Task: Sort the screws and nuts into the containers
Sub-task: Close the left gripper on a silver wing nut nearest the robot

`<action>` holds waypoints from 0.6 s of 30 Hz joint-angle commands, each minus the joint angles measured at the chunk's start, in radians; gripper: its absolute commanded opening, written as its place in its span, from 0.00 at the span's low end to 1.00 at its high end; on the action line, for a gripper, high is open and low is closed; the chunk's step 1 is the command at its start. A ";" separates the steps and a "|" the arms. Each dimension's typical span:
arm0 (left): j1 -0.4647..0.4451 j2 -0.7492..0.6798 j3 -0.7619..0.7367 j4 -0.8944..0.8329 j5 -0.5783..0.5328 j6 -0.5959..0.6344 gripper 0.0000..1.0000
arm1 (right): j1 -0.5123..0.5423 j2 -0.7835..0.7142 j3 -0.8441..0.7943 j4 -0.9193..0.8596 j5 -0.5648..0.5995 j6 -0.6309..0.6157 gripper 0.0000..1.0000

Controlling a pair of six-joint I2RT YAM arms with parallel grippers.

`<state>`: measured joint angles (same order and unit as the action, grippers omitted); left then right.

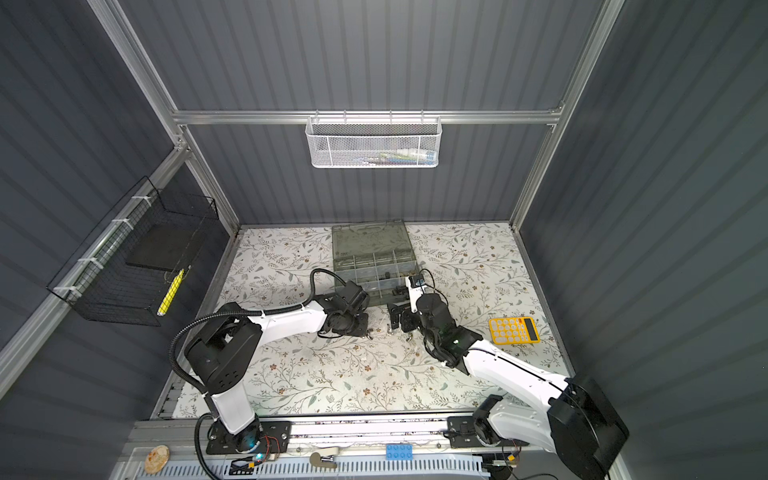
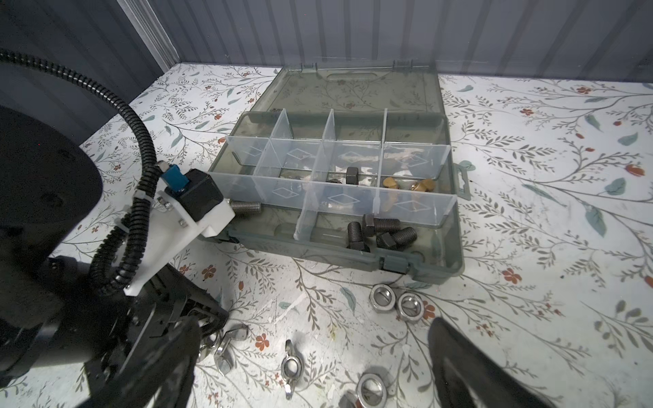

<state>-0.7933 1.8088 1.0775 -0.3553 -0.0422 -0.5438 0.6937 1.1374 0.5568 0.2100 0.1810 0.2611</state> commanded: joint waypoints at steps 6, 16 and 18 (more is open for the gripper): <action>-0.022 0.018 0.035 -0.074 -0.068 0.031 0.16 | 0.004 -0.005 -0.008 0.006 0.010 0.006 0.99; -0.049 0.006 0.067 -0.099 -0.093 0.040 0.07 | 0.004 0.000 -0.005 0.006 0.013 0.009 0.99; -0.050 0.002 0.073 -0.099 -0.091 0.044 0.05 | 0.004 0.001 -0.004 0.005 0.016 0.010 0.99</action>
<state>-0.8371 1.8095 1.1213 -0.4267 -0.1173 -0.5213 0.6937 1.1374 0.5568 0.2100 0.1837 0.2619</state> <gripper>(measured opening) 0.083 0.992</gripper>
